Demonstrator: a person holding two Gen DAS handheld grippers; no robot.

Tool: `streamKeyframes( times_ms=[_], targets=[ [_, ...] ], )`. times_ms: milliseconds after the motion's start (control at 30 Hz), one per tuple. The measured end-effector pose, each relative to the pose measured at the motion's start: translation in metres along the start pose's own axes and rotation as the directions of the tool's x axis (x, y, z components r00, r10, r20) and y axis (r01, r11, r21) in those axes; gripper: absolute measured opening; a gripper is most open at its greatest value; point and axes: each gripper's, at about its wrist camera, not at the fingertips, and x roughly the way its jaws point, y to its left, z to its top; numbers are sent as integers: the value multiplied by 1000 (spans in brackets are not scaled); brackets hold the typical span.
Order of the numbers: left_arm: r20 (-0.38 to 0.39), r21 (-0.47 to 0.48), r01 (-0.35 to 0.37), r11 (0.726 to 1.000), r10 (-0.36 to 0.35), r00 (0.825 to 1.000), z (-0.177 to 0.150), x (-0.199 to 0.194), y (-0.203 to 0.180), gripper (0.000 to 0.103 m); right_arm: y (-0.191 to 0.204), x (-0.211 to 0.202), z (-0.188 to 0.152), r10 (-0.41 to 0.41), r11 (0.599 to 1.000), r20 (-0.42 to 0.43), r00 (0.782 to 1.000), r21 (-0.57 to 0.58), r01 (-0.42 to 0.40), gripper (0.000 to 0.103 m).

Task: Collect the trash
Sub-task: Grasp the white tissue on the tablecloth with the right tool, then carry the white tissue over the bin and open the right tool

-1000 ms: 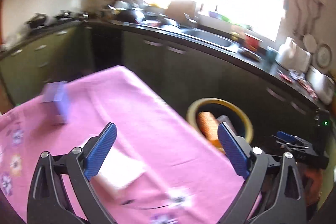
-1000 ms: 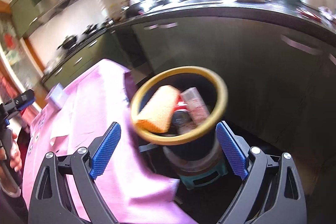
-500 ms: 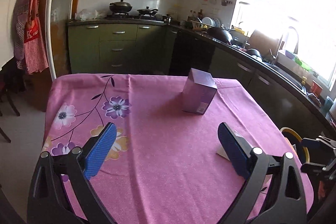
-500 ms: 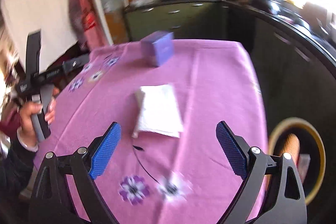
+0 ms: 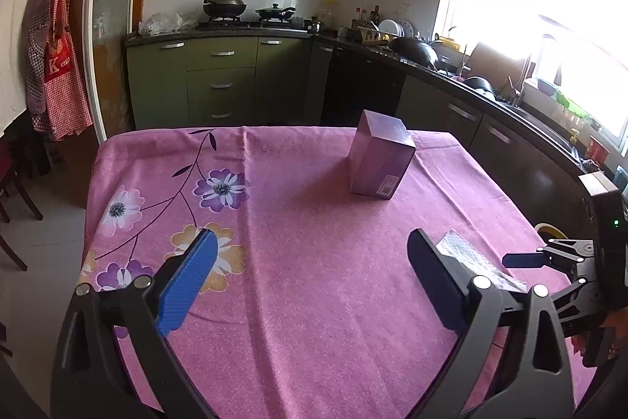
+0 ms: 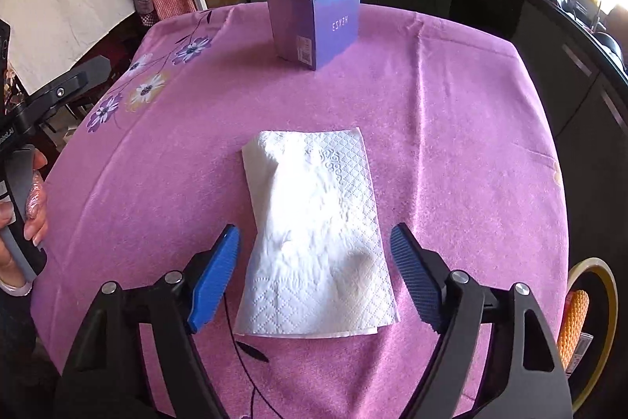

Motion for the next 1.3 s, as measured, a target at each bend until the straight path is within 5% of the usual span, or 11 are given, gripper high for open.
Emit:
streamKeyframes(
  times_ms=[200,367,433,767,967,1167,1300],
  targets=[
    [-13,5,10,1000,-10,1000,-2,3,-2,93,-3,5,1,-3,1000,-23,1000,3,3,57],
    [-13,3,10,1000,-10,1000,-2,4,-2,93,-1,0,-2,-3,1000,-7,1000,3,3,9],
    [-12,6,8,1000,-8,1000,-2,4,-2,93,1,-3,-5,1,1000,9,1000,6,-2,4],
    [-19,11,3,1000,-3,1000,-5,7,-4,93,-17,-64,-23,5,994,149,989,105,-21,3],
    [-26,24,4,1000,-3,1000,-7,9,-9,93,-87,-132,-59,-151,956,224,963,280,85,3],
    [-39,51,1,999,1,999,-10,13,-15,94,-191,-149,-116,-373,824,91,923,489,285,4],
    [-49,59,0,998,3,999,-11,16,-17,94,-234,-127,-148,-408,759,-28,913,545,356,4]
  ],
)
